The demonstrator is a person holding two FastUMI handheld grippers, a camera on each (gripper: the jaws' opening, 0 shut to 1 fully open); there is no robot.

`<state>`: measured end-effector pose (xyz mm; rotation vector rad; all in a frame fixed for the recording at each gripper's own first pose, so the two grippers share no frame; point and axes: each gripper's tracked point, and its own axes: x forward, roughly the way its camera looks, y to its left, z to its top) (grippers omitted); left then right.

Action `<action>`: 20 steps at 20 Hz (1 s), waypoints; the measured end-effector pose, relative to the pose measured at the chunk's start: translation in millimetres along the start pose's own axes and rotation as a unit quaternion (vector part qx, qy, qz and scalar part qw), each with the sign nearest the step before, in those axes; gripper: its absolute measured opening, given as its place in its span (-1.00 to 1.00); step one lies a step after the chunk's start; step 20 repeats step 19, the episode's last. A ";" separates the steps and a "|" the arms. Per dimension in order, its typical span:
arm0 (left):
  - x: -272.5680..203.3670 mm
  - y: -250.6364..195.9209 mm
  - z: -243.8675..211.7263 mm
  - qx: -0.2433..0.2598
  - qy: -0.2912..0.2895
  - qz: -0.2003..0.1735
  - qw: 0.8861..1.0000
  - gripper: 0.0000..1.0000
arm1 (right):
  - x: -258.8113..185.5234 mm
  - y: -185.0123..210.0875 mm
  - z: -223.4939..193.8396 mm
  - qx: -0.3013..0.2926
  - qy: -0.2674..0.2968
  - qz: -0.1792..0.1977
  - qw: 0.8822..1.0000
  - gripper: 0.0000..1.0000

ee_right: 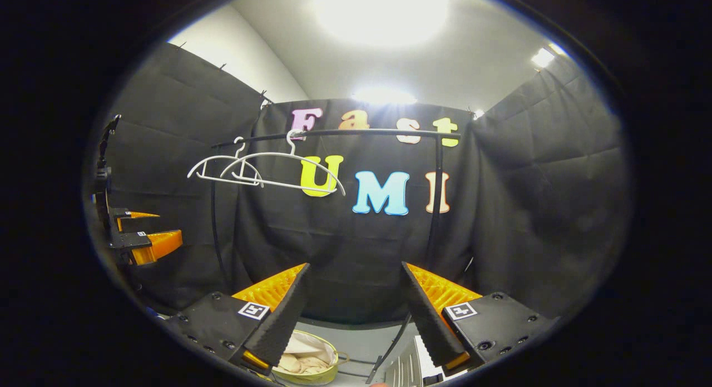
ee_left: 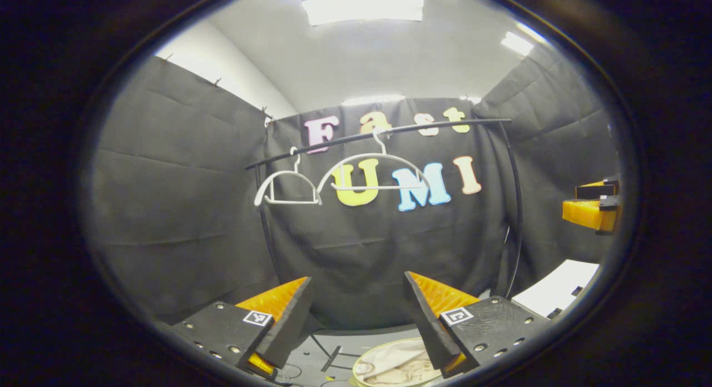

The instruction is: Grasp the clothes on the hanger with both hands and then place them into the laundry hamper below.

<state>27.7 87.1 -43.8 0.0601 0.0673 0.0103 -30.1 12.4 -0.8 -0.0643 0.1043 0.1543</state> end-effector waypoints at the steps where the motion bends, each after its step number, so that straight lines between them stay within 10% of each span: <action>1: -4.2 1.3 3.9 -0.001 -0.007 0.001 1.000 0.90 | -4.4 -1.3 4.0 0.001 -0.007 -0.002 1.000 0.94; 20: -34.8 -14.9 35.8 -0.016 -0.038 0.005 0.999 0.89 | -15.1 -13.8 8.1 0.008 -0.029 -0.012 0.999 0.95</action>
